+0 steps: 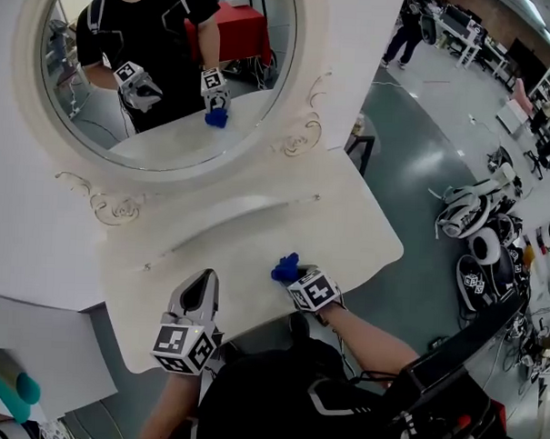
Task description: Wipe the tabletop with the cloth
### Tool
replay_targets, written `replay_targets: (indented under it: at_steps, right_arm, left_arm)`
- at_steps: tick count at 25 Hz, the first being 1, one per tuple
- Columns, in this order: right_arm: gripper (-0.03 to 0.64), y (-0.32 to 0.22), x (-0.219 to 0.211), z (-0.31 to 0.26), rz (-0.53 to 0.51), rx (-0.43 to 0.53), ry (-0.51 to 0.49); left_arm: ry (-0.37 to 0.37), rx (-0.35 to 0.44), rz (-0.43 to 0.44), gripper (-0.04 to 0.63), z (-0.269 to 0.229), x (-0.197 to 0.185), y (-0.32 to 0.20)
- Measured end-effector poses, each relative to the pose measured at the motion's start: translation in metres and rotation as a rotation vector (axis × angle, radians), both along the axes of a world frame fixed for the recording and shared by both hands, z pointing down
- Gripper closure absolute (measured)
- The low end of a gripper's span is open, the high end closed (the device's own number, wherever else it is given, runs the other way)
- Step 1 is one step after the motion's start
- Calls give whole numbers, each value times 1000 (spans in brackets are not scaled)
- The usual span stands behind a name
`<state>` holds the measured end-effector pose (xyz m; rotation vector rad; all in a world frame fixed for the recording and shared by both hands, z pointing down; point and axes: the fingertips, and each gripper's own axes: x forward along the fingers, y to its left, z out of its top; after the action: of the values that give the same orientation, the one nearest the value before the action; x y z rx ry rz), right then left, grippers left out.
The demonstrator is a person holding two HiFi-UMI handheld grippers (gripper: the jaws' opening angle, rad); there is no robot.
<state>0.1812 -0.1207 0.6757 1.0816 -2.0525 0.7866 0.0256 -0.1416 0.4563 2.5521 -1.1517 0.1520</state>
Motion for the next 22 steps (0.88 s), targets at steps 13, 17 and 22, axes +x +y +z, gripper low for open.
replay_targets:
  at_steps: [13, 17, 22]
  right_arm:
    - [489, 43, 7, -5, -90, -37, 8]
    - [488, -31, 23, -14, -21, 56, 28]
    - [488, -122, 42, -13, 71, 119, 88]
  left_arm:
    - [-18, 12, -21, 588, -5, 4, 7]
    - [-29, 11, -66, 588, -5, -6, 5]
    - [-49, -3, -119, 588, -3, -15, 9]
